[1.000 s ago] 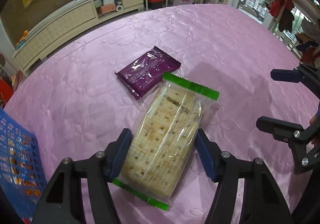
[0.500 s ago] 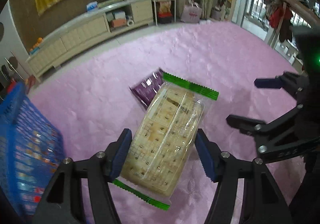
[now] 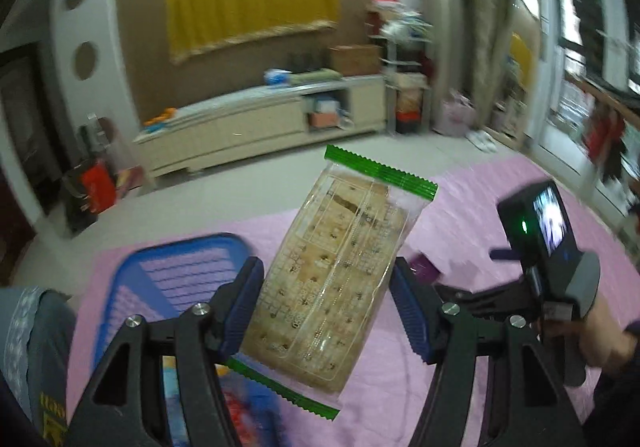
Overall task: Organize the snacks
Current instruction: 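Lift the cracker pack with the left tool while the right tool grasps the purple packet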
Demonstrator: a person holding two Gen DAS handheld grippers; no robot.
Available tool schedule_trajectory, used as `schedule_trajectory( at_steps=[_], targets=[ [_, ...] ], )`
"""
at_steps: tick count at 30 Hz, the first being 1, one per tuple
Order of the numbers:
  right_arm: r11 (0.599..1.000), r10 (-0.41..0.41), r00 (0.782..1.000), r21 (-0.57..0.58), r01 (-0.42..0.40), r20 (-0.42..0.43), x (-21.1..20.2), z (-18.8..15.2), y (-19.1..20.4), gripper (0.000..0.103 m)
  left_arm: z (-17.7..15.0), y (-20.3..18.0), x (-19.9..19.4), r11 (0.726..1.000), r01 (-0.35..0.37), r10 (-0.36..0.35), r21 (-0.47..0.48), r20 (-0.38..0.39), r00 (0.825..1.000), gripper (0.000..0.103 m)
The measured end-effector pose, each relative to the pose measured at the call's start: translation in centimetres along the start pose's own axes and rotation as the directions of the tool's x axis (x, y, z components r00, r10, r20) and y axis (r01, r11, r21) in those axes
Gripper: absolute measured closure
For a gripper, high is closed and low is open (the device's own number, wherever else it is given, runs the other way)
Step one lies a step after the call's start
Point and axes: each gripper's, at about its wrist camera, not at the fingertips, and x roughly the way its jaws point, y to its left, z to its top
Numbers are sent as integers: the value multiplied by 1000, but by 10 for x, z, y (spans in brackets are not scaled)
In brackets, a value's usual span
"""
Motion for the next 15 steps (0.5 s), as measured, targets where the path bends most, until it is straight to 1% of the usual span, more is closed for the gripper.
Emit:
schedule_trajectory(
  at_steps=[3,6,7,9,11,12,14,15],
  targets=[
    [1000,-1,1000,-17,1,-20,15,4,9,0,1,25,-4,997,-63,63,-52,-3,998,40],
    [1000,7,998,-22,-8,-57,36,9,13,0,-1,47,2,990,-118,115,-77,-47,992,40],
    [1000,13,998,-16,-14,-69,44,11,16,0,-2,54,2,987,-133,129,-87,-54,990,40],
    [1000,-5,997,-15,4,-78,57,14,17,0,-5,67,2,981,-153,146,-120,-66,987,40],
    [1000,2,996,-2,-2,-88,67,16,17,0,-9,77,2,972,-177,168,-154,-74,983,40],
    [1000,-10,997,-5,10,-76,67,17,19,0,-12,82,3,966,-197,187,-167,-76,979,40],
    [1000,-3,998,-19,2,-62,69,19,23,0,-16,88,5,955,-237,222,-180,-103,970,40],
    [1000,-2,998,-31,0,-62,69,20,25,1,-19,93,9,950,-237,215,-202,-123,969,40]
  ],
)
